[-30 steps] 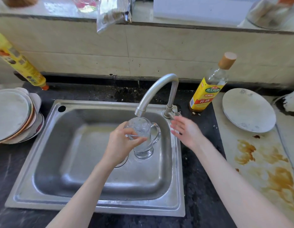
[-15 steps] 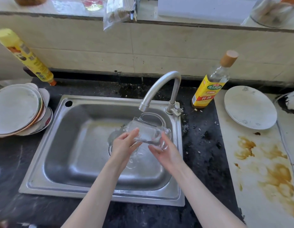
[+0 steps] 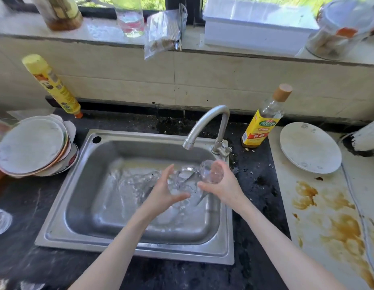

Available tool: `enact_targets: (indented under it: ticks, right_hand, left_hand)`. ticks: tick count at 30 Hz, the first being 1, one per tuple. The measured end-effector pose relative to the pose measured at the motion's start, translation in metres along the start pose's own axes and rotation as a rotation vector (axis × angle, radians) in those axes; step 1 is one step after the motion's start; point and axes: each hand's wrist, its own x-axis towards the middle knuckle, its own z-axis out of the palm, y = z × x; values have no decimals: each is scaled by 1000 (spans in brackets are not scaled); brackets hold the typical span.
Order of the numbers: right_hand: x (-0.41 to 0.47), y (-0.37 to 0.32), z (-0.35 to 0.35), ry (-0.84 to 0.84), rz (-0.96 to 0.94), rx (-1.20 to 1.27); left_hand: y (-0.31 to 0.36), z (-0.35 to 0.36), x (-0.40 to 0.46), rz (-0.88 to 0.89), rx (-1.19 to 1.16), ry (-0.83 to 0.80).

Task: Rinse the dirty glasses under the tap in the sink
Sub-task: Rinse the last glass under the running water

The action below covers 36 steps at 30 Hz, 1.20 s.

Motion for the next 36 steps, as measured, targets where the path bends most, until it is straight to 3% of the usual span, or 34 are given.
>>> enact_targets:
  ticks: [6,9,14,18,21,27,36]
  right_hand:
    - [-21,-29,-1,-73,-121,-183]
    - [-32,-44,0,-6,-177,-120]
    - [-50,-61,13,57,-145,168]
    - [-71,-77,32,137,-190,188]
    - [-88,-78,54,290,-156,181]
    - [-150,-48,92,531,10,110]
    - [-330,-14,88,966,78,61]
  left_hand:
    - [29,-27,-1,263,301,39]
    - [42,-37,-8,321,231,76]
    - [58,-51,-24,284,-119,-28]
    - [60,-69,-34,354,-121,-135]
    - [54,-85,-31,417,55,-251]
    - [38,-81,-40,664,687,-460]
    - [61,-7,-146,1153,886,-662]
